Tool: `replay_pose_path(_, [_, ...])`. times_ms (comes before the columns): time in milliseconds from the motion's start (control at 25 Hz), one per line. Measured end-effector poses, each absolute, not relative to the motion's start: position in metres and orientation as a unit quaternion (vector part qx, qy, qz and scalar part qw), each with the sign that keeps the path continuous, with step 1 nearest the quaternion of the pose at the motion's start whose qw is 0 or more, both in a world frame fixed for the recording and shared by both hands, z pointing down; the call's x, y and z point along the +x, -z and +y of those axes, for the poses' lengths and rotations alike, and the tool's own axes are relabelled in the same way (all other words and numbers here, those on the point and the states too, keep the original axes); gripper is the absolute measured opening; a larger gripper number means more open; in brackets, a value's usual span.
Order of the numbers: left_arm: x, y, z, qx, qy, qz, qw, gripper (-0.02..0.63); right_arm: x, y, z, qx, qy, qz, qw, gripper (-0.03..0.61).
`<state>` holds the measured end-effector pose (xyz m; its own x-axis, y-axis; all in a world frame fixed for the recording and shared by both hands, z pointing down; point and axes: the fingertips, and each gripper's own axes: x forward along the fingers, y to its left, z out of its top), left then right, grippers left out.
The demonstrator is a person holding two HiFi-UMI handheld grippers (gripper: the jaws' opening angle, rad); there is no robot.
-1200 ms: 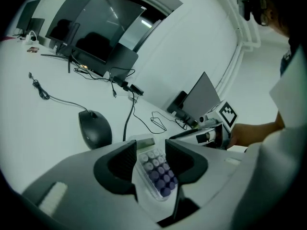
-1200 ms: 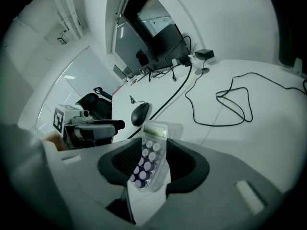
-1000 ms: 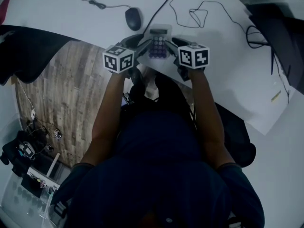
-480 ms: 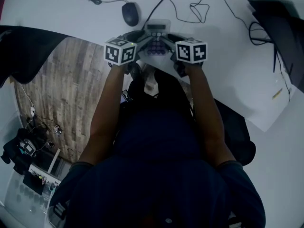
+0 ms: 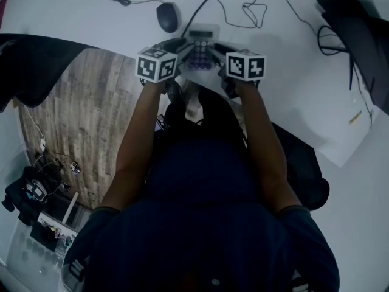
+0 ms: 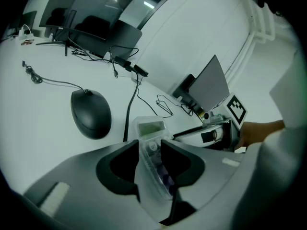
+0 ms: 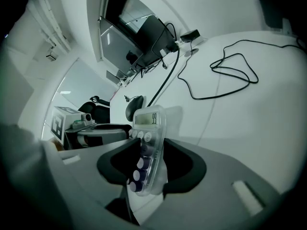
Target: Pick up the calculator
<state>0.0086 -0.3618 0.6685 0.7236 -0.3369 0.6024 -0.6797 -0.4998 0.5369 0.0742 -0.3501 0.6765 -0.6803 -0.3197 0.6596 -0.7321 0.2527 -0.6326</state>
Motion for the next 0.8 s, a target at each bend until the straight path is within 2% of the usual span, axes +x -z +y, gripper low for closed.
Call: replay_pose_path(800, [-0.012, -0.556, -0.378, 0.885, -0.140, -0.334, 0.293, 0.129, 0.058, -0.582, -0.370, 0.383, -0.399, -0.820, 0.150, 0.144])
